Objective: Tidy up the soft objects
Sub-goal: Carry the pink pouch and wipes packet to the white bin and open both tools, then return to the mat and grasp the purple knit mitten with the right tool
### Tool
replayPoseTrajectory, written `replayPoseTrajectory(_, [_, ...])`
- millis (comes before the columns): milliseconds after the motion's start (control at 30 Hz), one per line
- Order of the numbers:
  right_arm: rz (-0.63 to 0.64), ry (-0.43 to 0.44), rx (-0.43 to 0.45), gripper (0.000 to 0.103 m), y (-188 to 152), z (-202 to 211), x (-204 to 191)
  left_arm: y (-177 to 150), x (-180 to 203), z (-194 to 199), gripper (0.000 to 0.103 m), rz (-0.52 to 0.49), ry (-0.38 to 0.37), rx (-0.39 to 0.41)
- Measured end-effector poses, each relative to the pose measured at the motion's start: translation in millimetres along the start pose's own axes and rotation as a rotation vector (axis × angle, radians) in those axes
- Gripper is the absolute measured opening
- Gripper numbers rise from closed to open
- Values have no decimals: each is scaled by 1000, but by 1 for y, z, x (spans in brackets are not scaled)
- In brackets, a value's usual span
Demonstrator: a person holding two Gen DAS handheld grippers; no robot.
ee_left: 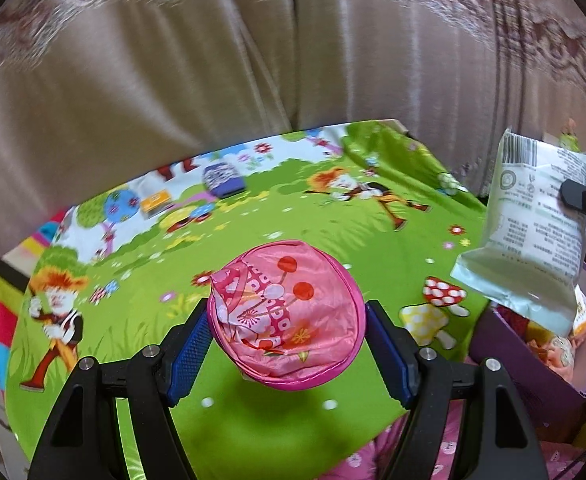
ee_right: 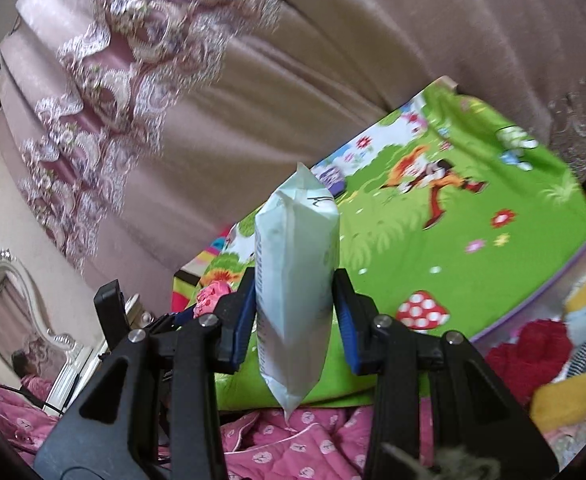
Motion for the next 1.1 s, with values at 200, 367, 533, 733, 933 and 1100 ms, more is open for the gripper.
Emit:
replayPoseTrajectory(200, [-57, -46, 80, 42, 0, 35, 19, 11, 39, 1, 75, -75, -67, -6])
replayPoseTrajectory(367, [-85, -125, 176, 42, 2, 81, 35, 33, 93, 15, 75, -178, -179, 29])
replayPoseTrajectory(533, [-122, -210, 265, 42, -1, 130, 49, 47, 152, 22, 75, -267, -312, 14])
replayPoseTrajectory(733, [-126, -343, 315, 42, -3, 170, 63, 53, 209, 22, 75, -341, -437, -6])
replayPoseTrajectory(933, [-183, -403, 332, 44, 3, 186, 88, 59, 251, 7, 81, -319, -620, -33])
replayPoseTrajectory(1100, [-179, -524, 293, 72, 9, 177, 95, 50, 258, -22, 87, -332, -615, -129])
Point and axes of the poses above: each gripper's, at about its wrist camera, not at the fingertips, and z roughly against the way its jaws point, x to its right, y to its top, the point moved 1 cm from there along -z, roughly the way its jaws point, and after that the axes turned 2 degrees about -x, right-handed, at the moved point
